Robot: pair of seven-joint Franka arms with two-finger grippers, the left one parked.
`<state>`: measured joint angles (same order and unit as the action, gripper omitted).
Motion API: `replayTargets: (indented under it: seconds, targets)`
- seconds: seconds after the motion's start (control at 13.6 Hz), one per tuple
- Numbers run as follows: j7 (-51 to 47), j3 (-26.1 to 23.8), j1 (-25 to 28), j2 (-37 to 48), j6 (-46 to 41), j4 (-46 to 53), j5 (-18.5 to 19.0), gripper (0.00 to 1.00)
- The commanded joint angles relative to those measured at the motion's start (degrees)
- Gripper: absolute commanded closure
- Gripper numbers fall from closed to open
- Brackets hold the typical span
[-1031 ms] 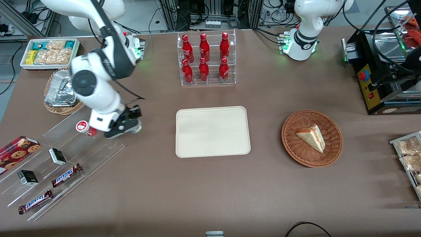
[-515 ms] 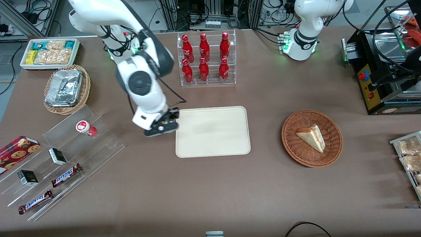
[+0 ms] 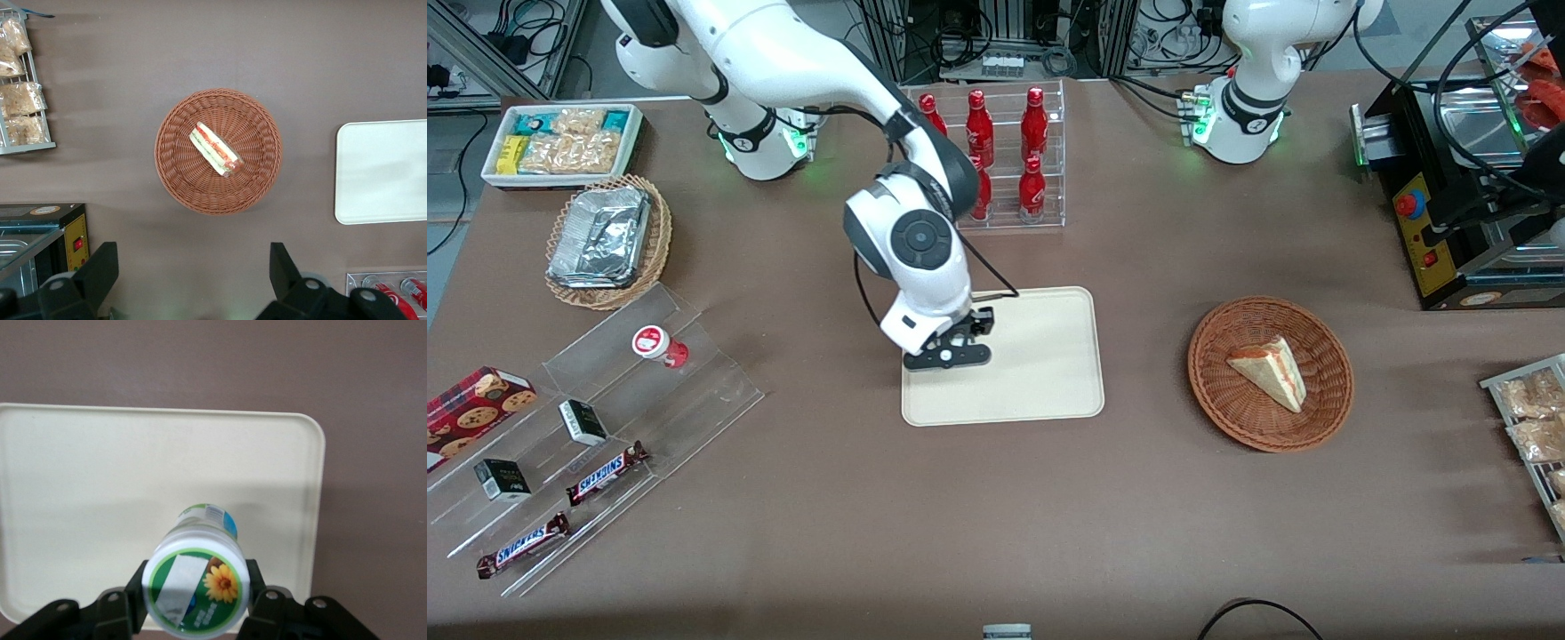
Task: Place green gum on tray
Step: 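Carry the held gum bottle over the beige tray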
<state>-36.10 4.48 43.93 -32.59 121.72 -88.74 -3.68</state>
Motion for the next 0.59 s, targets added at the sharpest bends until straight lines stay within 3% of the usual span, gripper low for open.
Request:
replayTargets:
  seconds: [0.0,0.22,0.52]
  targets:
    - [-3.01,0.62,1.50,-4.23,3.16,3.05,-1.33,1.00]
    - [-4.07,0.53,2.30,-6.69,5.28,3.05,-1.68,1.00]
    - [-3.98,0.53,2.91,-9.06,7.13,3.05,-5.99,1.00]
